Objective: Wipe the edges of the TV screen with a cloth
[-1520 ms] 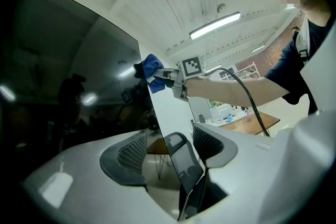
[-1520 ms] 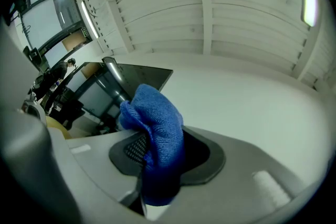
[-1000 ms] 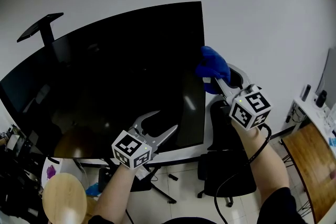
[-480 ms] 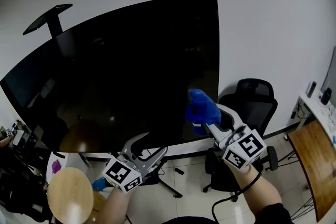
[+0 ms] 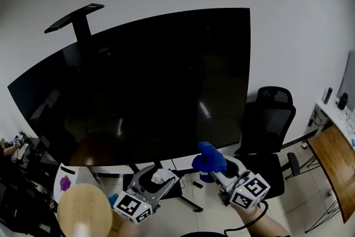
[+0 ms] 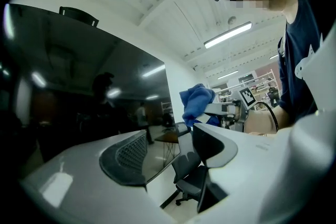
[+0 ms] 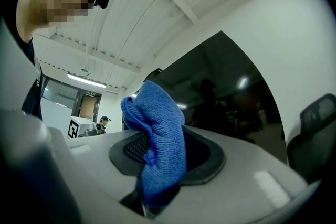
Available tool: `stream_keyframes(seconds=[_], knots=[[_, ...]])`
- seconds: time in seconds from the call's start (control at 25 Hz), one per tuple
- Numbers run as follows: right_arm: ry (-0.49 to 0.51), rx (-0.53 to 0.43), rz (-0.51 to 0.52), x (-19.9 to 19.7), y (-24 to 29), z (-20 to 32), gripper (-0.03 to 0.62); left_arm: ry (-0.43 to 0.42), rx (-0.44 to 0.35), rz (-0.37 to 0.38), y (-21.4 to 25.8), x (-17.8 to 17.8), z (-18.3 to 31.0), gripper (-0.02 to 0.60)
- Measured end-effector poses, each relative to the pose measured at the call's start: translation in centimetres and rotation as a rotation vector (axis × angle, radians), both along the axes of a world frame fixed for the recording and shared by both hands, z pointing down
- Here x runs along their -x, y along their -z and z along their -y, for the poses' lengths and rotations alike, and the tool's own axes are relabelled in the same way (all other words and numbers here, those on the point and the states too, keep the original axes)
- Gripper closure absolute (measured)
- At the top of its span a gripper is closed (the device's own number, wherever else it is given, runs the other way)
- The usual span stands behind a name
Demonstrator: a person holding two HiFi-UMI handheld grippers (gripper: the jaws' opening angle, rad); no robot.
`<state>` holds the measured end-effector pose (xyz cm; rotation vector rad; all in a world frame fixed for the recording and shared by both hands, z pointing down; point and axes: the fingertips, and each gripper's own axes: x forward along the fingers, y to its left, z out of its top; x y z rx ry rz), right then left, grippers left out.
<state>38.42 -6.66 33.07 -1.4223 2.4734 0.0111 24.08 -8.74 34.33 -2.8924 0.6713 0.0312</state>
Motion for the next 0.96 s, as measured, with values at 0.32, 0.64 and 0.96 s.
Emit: stream_keyframes(seconds=[0.32, 0.64, 0.96], knots=[[-0.009, 0.056, -0.013, 6.4, -2.8, -4.2, 0.453, -0.065, 0.084, -0.008, -3.8, 5.0, -3.7, 0.316], [-0.030, 0.073, -0.036, 9.5, -4.0, -6.2, 0.453, -0.106, 0.107, -0.016, -5.7, 7.6, -4.9, 0.316], [-0.027, 0.082, -0.040, 10.3, -3.7, -5.1, 0.453, -0.118, 0.112, -0.009, -5.2, 8.5, -4.8, 0.316]])
